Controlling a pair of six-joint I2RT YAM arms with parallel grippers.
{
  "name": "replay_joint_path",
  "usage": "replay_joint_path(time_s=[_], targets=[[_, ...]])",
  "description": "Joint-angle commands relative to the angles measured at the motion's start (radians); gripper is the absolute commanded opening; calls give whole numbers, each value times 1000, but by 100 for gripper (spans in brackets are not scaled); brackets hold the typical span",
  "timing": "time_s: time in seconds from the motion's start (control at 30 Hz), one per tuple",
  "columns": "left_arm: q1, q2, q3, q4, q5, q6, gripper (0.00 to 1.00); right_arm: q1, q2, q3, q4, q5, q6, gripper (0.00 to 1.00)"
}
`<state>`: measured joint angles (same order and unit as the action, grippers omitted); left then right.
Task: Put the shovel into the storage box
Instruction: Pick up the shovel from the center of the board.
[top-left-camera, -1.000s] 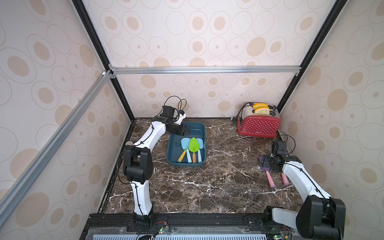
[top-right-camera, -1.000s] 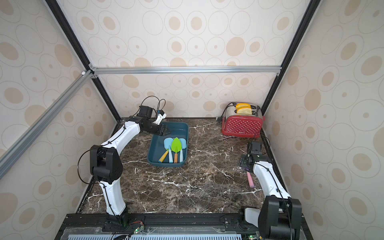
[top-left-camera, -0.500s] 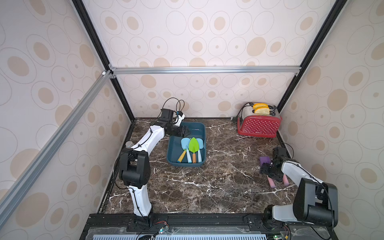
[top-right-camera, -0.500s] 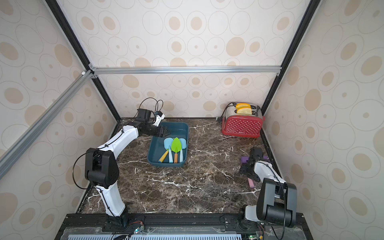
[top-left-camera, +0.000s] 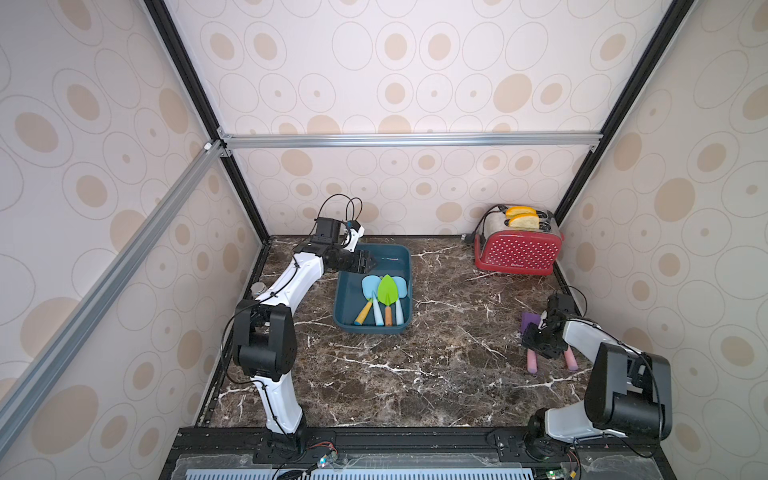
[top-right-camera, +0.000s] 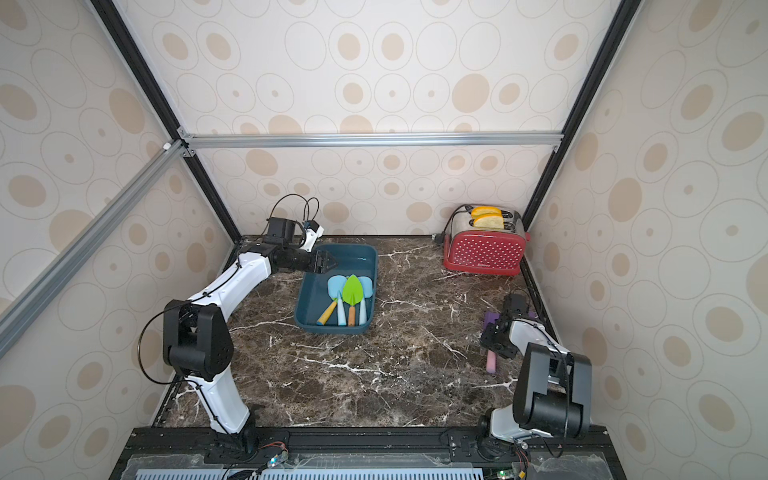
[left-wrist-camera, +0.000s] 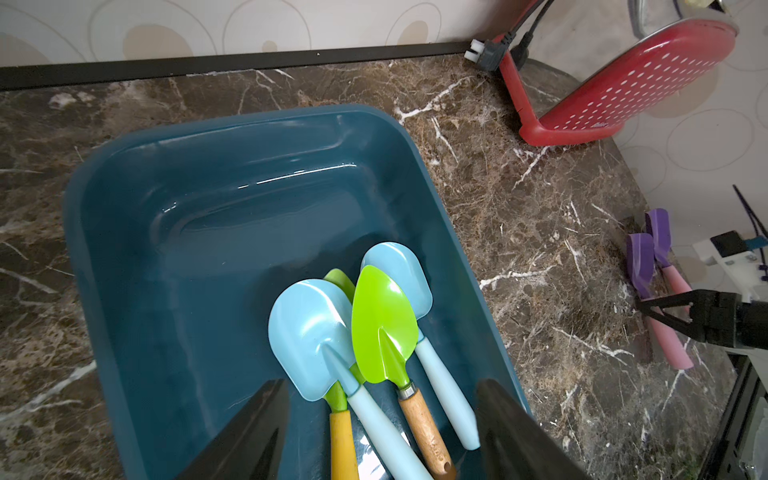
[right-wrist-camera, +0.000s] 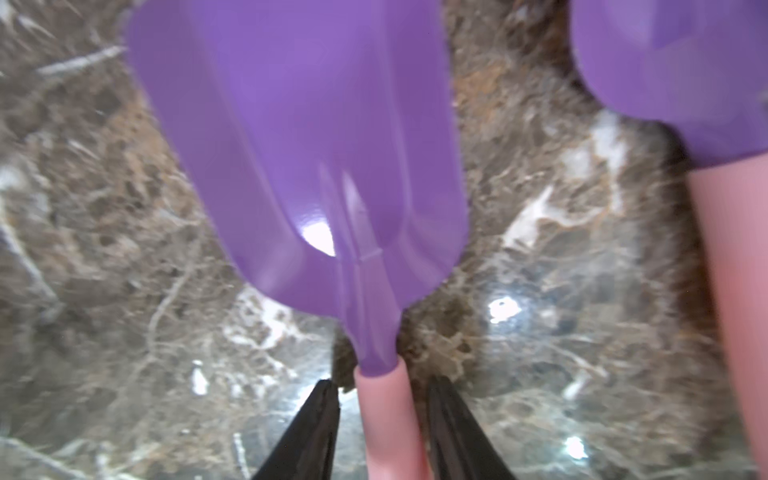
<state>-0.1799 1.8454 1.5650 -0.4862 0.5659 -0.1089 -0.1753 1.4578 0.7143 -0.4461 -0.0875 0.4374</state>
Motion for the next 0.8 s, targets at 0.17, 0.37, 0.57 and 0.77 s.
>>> replay_joint_path(time_s=[0.17, 0.37, 0.57, 0.77], targets=[[5, -32, -39, 119, 144, -90, 75, 29, 14, -29, -29, -184, -3, 13], [1, -47, -123, 321, 291, -246, 77, 169, -33, 4, -82, -151, -44, 0], [-61, -74, -179, 388, 341, -288, 77, 390, -71, 148, -169, -73, -83, 1], [-152, -97, -243, 440, 328, -321, 77, 585, -26, 348, -230, -9, -115, 0]])
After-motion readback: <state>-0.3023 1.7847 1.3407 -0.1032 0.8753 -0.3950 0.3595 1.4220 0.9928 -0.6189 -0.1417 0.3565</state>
